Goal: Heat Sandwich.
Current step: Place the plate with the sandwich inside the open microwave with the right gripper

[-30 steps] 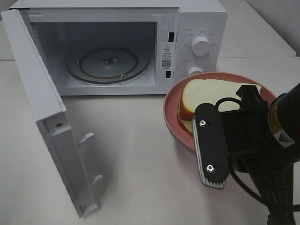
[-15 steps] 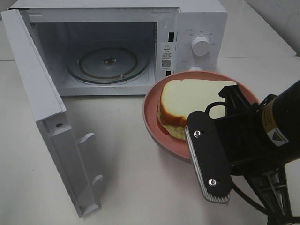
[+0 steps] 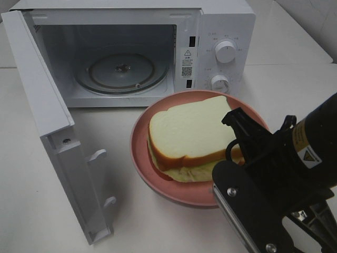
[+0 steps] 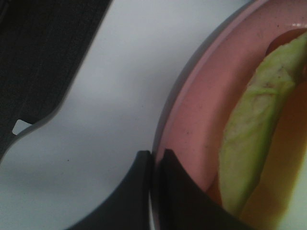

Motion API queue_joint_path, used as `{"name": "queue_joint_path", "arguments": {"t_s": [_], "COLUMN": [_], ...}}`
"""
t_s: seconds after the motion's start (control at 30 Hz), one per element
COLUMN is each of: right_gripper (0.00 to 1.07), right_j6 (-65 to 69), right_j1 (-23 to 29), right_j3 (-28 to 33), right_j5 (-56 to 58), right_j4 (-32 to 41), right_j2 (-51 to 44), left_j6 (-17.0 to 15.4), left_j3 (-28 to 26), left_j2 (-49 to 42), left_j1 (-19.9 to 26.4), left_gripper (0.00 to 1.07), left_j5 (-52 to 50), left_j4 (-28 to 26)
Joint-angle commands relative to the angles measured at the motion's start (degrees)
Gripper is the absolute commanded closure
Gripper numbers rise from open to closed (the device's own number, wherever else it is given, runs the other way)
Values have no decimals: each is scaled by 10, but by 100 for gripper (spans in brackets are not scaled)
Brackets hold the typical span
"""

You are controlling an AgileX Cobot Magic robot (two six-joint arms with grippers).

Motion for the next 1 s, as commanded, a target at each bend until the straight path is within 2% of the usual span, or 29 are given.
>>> {"name": "queue_joint_path", "arguments": {"t_s": [0.03,0.2,0.4,0.57,1.0], "right_gripper": [107,107,107,107,107], "right_j6": [-45,-68,-131,-177,-237], "right_j1": [-1,-2,-66,-101,-107], "right_j3": [1,1,-3,-24,-109], "right_j5": [-22,-25,-22,-21,-19], "right_j4": [23,23,65,92,148], "right_j2": [-6,-6,5,23,112], "left_j6": [0,0,0,0,0], "left_j3": [1,1,1,1,1], "left_j2": [-11,-11,-11,-11,-11], "left_j1": [-1,-1,-1,-1,-1], "left_gripper": [9,9,9,9,9], "left_j5": [-6,-6,-6,-6,-6], "left_j4": [0,0,0,0,0]}}
